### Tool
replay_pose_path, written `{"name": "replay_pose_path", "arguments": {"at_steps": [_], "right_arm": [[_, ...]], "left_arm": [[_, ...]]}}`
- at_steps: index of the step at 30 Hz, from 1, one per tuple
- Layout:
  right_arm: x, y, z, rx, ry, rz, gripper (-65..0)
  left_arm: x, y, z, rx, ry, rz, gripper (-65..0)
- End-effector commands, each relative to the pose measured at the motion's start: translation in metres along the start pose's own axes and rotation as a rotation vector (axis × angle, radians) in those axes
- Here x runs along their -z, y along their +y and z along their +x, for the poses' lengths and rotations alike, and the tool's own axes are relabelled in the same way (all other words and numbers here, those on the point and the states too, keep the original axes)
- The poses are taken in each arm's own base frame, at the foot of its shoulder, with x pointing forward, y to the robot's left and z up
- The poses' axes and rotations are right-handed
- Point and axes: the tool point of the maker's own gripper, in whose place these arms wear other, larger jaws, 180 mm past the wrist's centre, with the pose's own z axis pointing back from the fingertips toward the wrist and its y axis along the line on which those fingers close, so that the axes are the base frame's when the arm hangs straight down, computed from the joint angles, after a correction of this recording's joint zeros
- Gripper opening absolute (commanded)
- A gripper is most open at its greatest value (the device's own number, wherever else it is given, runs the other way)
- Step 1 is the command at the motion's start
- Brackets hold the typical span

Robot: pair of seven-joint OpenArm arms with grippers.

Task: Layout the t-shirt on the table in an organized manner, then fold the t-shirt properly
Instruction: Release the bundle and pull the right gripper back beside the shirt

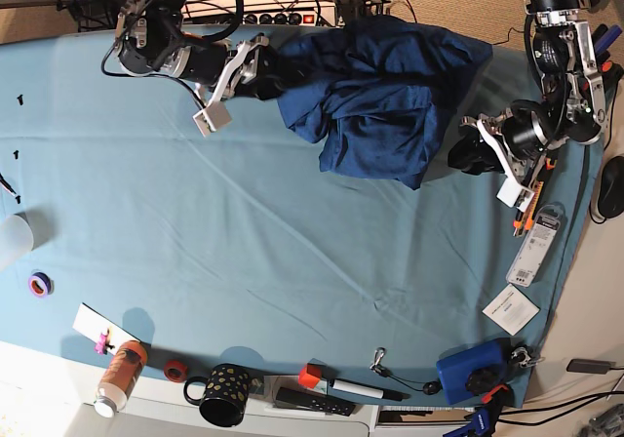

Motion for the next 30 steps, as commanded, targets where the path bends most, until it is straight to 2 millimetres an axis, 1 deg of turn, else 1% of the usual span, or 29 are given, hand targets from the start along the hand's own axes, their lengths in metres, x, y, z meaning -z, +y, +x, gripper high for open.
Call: {"name": "replay_pose_path", "arguments": {"at_steps": [1,2,4,7,12,15,18,21,25,28,30], "right_arm": [[-0.002,-0.001,0.016,-0.023,-0.061,-0.019,-33.3],[-0.002,-0.008,0.017,-0.024,-0.067,-0.058,-33.3],[-0.002,-0.015,0.022,-0.031,-0.086,-0.095,-33.3],[-0.002,-0.015,0.029,-0.042,-0.103,-0.097,-33.3],[-0.002,-0.017,0.050,-0.073,-0.146,-0.098,-33.3],[-0.003,-0.017,0.056,-0.082,-0.157,-0.099,-33.3],[0.000,-0.021,0.053,-0.060,-0.148,-0.095,-33.3],[0.008,-0.026,0.041,-0.008,-0.128,-0.076,-33.3],[0.021,-0.028,0.027,0.079,-0.118,0.000,-33.3],[0.024,-0.021,0.025,0.115,-0.118,0.064,-34.1],[0.023,-0.011,0.027,0.128,-0.126,0.120,-38.3]], "left_arm": [[-0.005,0.000,0.013,0.020,-0.038,-0.004,-48.0],[-0.005,-0.001,0.011,0.019,-0.036,-0.004,-48.0],[-0.005,-0.001,0.010,0.017,-0.035,-0.005,-48.0],[-0.005,-0.001,0.011,0.017,-0.036,-0.005,-48.0],[-0.005,-0.003,0.012,0.011,-0.046,-0.016,-48.0],[-0.005,-0.003,0.013,0.010,-0.048,-0.018,-48.0],[-0.005,-0.003,0.013,0.010,-0.048,-0.018,-48.0],[-0.005,-0.003,0.013,0.010,-0.049,-0.018,-48.0],[-0.005,-0.003,0.013,0.010,-0.049,-0.018,-48.0],[-0.005,-0.004,0.013,0.009,-0.051,-0.021,-48.0],[-0.005,-0.004,0.014,0.009,-0.052,-0.021,-48.0]]}}
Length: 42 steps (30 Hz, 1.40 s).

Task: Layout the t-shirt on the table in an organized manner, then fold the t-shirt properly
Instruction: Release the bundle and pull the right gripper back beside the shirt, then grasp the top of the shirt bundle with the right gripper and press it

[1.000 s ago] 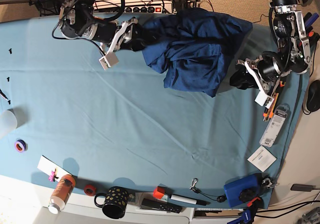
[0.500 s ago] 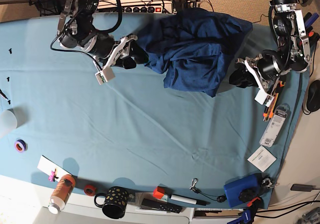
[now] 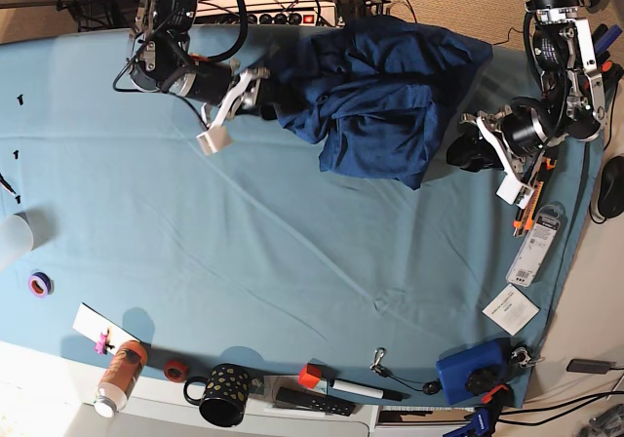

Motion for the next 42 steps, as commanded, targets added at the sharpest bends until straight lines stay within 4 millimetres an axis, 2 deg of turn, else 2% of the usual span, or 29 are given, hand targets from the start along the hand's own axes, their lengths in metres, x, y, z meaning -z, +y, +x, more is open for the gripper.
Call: {"name": "replay_pose_path", "arguments": {"at_steps": [1,6,9,11,13,16,19,24,28,31,34,40,42], "right_arm": [[-0.001,0.011,0.011,0.003,-0.044,0.052,-41.3],[-0.006,0.037,0.033,0.025,-0.143,0.201,-60.4],[-0.011,0.049,0.048,0.035,-0.208,0.274,-64.5],[-0.015,0.059,0.056,0.047,-0.252,0.331,-64.9],[-0.012,0.062,0.054,0.044,-0.241,0.343,-65.0],[-0.001,0.079,0.047,0.026,-0.194,0.392,-65.0],[0.018,0.106,0.032,0.005,-0.109,0.476,-65.0],[0.044,0.163,-0.004,-0.044,0.060,0.645,-65.0],[0.054,0.201,-0.026,-0.101,0.170,0.756,-65.0],[0.057,0.220,-0.034,-0.149,0.226,0.813,-65.0],[0.060,0.234,-0.034,-0.189,0.245,0.854,-65.0],[0.068,0.264,-0.013,-0.222,0.187,0.925,-65.0],[0.068,0.267,-0.008,-0.234,0.178,0.931,-65.0]], "left_arm": [[-0.005,-0.001,0.015,0.021,-0.047,-0.007,-48.0],[-0.005,-0.001,0.016,0.021,-0.051,-0.007,-48.0],[-0.005,-0.001,0.016,0.021,-0.053,-0.007,-48.0],[-0.005,-0.001,0.017,0.021,-0.054,-0.007,-48.0],[-0.005,-0.001,0.017,0.021,-0.054,-0.007,-48.0],[-0.005,-0.001,0.017,0.021,-0.054,-0.007,-48.0],[-0.005,-0.001,0.017,0.021,-0.054,-0.007,-48.0],[-0.005,-0.001,0.017,0.021,-0.054,-0.006,-48.0],[-0.005,-0.001,0.017,0.021,-0.054,-0.006,-48.0],[-0.005,-0.001,0.017,0.021,-0.054,-0.007,-48.0],[-0.005,-0.001,0.016,0.021,-0.054,-0.006,-48.0],[-0.005,-0.001,0.017,0.021,-0.054,-0.006,-48.0],[-0.005,-0.001,0.017,0.021,-0.054,-0.006,-48.0]]}}
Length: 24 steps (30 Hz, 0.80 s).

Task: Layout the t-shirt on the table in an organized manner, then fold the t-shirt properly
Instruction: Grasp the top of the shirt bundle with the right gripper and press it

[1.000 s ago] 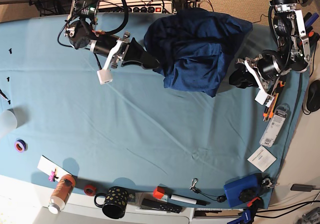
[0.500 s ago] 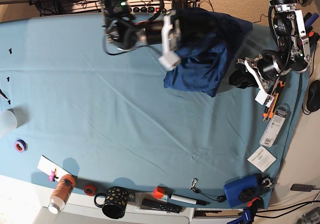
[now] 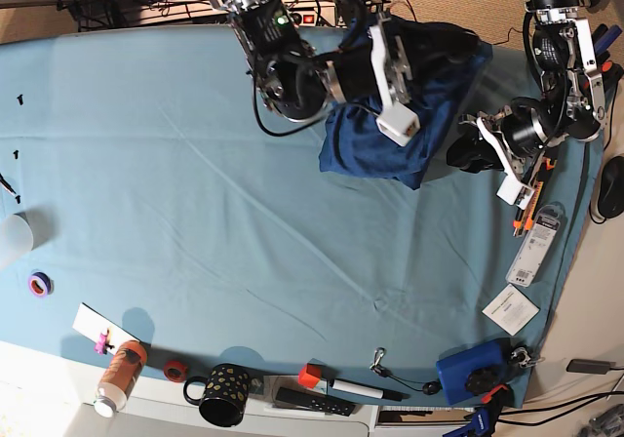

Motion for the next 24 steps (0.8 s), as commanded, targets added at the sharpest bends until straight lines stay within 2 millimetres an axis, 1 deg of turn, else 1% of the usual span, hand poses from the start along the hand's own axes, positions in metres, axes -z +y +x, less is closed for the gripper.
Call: {"name": "replay_pose_path", "arguments": {"at_steps": [1,4,6,10,13,19,24], "right_arm": [[0.002,0.010,0.016,-0.031,-0.042,0.036,-65.0],[0.002,0.007,0.015,-0.037,-0.033,0.025,-65.0],[0.002,0.002,0.011,-0.044,-0.008,-0.005,-65.0],[-0.001,-0.025,-0.009,-0.075,0.110,-0.150,-65.0],[-0.004,-0.037,-0.019,-0.091,0.170,-0.220,-65.0],[-0.009,-0.052,-0.032,-0.113,0.252,-0.301,-65.0],[-0.001,-0.060,-0.034,-0.187,0.303,-0.351,-65.0]], "left_arm": [[-0.005,-0.001,0.015,0.021,-0.047,-0.006,-48.0],[-0.005,-0.001,0.015,0.021,-0.047,-0.006,-48.0],[-0.005,-0.001,0.015,0.021,-0.047,-0.006,-48.0],[-0.004,-0.002,0.015,0.019,-0.048,-0.008,-48.0],[-0.003,-0.002,0.015,0.017,-0.049,-0.010,-48.0],[0.001,-0.008,0.015,0.002,-0.060,-0.025,-48.0],[0.002,-0.010,0.015,-0.001,-0.062,-0.027,-48.0]]}}
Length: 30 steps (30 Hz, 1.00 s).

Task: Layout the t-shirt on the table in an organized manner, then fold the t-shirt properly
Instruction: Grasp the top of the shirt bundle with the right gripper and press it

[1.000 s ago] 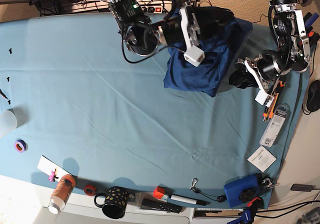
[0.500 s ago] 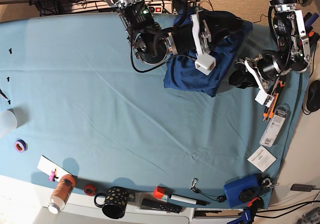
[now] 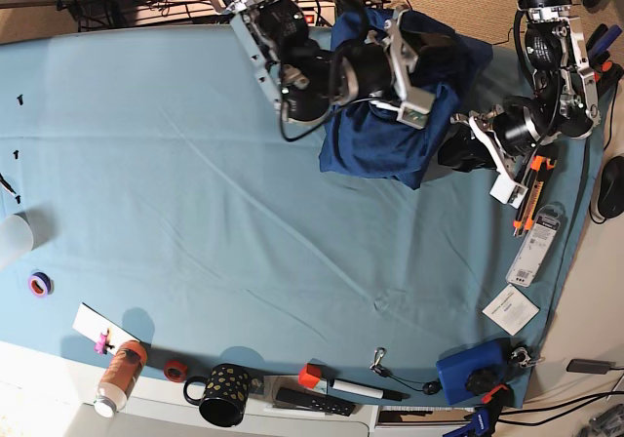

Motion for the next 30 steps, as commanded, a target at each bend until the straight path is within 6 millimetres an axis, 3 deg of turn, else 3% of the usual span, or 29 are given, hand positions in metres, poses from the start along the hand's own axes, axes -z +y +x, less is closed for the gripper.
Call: {"name": "replay_pose_path", "arguments": {"at_steps": [1,8,18,27,28,30], "right_arm": [[-0.001,0.003,0.020,-0.039,-0.060,0.002,-65.0],[0.005,-0.012,0.025,-0.134,-0.049,-0.107,-65.0],[0.004,-0.009,0.039,-0.135,-0.131,-0.094,-65.0],[0.000,0.007,0.060,-0.098,-0.257,-0.009,-65.0],[0.000,0.007,0.060,-0.099,-0.253,-0.011,-62.7],[0.001,0.006,0.058,-0.099,-0.245,-0.013,-46.6]], "left_arm": [[-0.004,-0.001,0.015,0.022,-0.045,-0.005,-48.0],[-0.004,-0.001,0.015,0.023,-0.044,-0.004,-48.0],[-0.004,-0.001,0.015,0.022,-0.045,-0.004,-48.0],[-0.004,-0.001,0.015,0.023,-0.045,-0.004,-48.0],[-0.004,-0.001,0.015,0.023,-0.045,-0.004,-48.0],[-0.004,-0.001,0.015,0.023,-0.045,-0.004,-48.0]]}}
